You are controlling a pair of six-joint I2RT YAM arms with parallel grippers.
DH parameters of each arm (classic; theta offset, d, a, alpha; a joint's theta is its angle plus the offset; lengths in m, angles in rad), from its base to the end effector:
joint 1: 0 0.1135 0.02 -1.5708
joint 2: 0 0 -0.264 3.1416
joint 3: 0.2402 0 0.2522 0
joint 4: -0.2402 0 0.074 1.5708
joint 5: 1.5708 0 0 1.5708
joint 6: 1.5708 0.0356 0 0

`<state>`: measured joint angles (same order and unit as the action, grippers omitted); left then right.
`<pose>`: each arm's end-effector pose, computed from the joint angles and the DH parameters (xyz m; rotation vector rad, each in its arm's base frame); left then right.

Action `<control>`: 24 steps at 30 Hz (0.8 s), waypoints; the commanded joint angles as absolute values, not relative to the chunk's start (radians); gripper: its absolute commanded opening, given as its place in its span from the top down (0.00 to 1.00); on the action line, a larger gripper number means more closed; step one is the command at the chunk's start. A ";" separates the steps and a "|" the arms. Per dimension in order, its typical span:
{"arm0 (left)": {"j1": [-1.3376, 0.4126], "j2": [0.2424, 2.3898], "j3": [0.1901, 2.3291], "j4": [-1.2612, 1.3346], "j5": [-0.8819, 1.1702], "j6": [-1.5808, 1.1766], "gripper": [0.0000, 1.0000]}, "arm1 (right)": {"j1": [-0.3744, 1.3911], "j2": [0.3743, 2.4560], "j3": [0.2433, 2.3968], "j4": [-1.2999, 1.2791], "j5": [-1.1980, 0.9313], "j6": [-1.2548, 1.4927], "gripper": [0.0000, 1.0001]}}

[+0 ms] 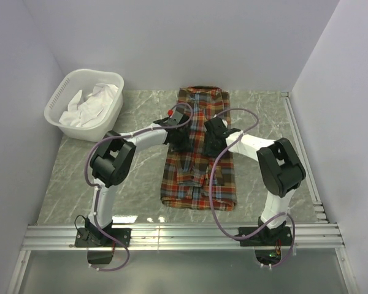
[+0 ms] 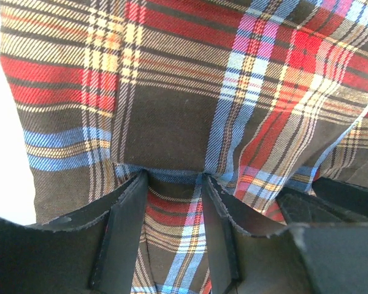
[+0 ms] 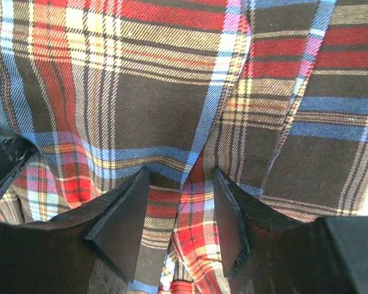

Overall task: Fold and stack the long sleeve shirts
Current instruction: Fold the shirt

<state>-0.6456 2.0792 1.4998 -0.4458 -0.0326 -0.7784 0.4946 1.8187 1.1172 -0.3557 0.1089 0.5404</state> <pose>0.3547 -0.2657 0.1665 -0.1894 2.6646 -0.4553 0.3225 0.1695 0.1619 0.0980 2.6328 0.2174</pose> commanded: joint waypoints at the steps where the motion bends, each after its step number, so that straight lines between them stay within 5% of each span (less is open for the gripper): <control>1: -0.643 2.083 1.546 -0.468 -0.083 -0.762 0.52 | 0.472 1.838 1.161 -0.360 0.156 0.503 0.46; 5: -0.643 1.945 1.507 -0.485 -0.098 -0.791 0.48 | 0.468 1.711 1.155 -0.402 0.155 0.502 0.43; 14: -0.646 1.459 1.087 -0.488 -0.009 -0.841 0.15 | 0.451 1.309 0.899 -0.548 0.121 0.607 0.27; 18: -0.646 1.318 0.895 -0.505 0.015 -0.877 0.08 | 0.427 1.177 0.727 -0.564 0.035 0.641 0.16; 24: -0.646 1.198 0.672 -0.459 0.083 -0.942 0.07 | 0.383 0.991 0.505 -0.568 -0.104 0.704 0.20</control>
